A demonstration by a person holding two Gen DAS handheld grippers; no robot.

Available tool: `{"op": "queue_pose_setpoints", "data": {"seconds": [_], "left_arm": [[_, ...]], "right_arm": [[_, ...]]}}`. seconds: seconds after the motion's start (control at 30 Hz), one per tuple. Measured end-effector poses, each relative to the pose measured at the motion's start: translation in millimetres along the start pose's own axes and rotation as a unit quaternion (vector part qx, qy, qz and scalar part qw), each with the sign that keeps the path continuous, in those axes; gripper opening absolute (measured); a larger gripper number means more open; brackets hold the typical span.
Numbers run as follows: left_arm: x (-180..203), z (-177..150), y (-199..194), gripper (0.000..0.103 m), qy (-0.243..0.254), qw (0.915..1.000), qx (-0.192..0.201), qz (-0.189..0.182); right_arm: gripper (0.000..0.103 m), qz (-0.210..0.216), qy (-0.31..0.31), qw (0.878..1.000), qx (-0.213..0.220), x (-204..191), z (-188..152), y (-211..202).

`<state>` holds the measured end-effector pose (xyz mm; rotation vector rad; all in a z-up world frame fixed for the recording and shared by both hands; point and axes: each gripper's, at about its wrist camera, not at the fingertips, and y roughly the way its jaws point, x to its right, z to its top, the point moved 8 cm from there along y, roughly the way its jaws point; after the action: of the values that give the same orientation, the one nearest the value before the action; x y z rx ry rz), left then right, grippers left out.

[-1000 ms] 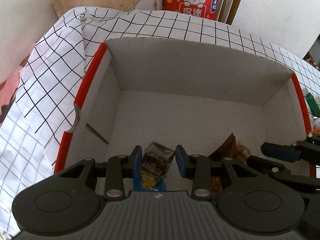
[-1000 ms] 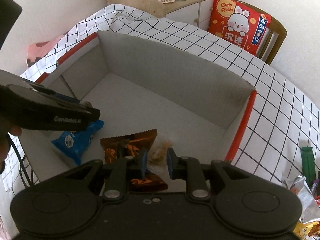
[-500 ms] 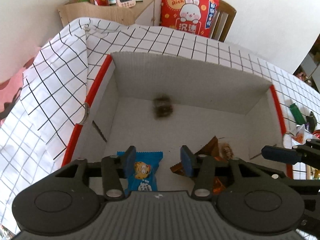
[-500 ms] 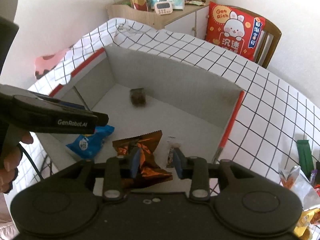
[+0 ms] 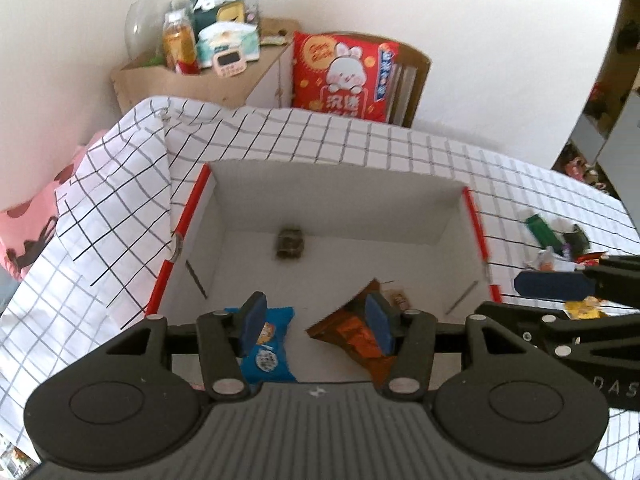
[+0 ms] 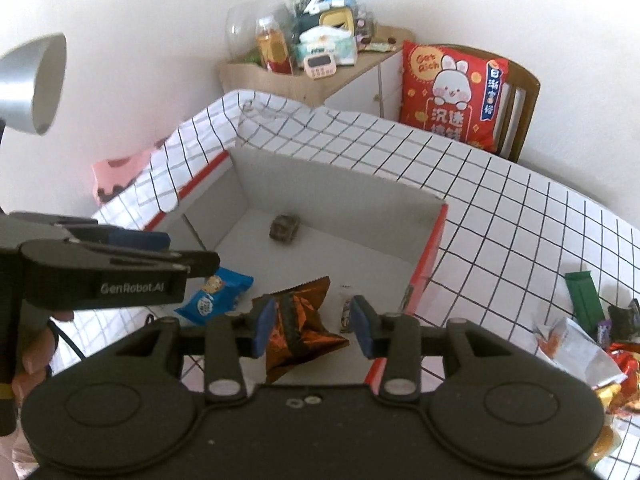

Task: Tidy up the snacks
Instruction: 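Open both grippers to drop the candy and stick snack into the box, then move the left tool to the white wrapper packet while the right tool reaches the red-yellow chip bag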

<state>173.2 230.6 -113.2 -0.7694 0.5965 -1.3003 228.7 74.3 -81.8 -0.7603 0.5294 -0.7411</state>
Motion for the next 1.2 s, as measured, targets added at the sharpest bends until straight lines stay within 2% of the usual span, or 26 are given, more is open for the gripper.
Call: {"op": "queue_pose_setpoints", "data": {"seconds": [0.07,0.2,0.27,0.33,0.5,0.7,1.1,1.2], "left_arm": [[7,-1,-10,0.055,0.002,0.9999,0.009,-0.005],[23,-1,-29,0.055,0.008,0.9994,0.030,-0.017],[33,-3,-39,0.064,0.016,0.9988,0.042,-0.020],[43,-4,-49,0.069,0.024,0.9977,0.058,-0.023],[67,-9,-64,0.069,0.036,0.9958,0.076,-0.035],[100,-19,-71,0.069,0.048,0.9942,0.083,-0.049],[181,-40,-68,0.073,0.089,0.9881,0.086,-0.091],[201,-47,-61,0.079,0.092,0.9871,0.082,-0.102]], "right_arm": [[0.053,0.001,0.004,1.000,0.011,1,-1,-10],[0.059,0.004,0.012,0.999,0.032,6,-4,-32],[0.062,0.002,0.017,0.999,0.043,10,-7,-43],[0.064,0.001,0.017,0.998,0.055,13,-10,-56],[0.071,0.000,0.026,0.996,0.080,24,-21,-85],[0.083,-0.009,0.037,0.993,0.109,45,-39,-116],[0.096,-0.049,0.064,0.988,0.135,104,-86,-158],[0.100,-0.056,0.078,0.986,0.136,121,-101,-163]]}}
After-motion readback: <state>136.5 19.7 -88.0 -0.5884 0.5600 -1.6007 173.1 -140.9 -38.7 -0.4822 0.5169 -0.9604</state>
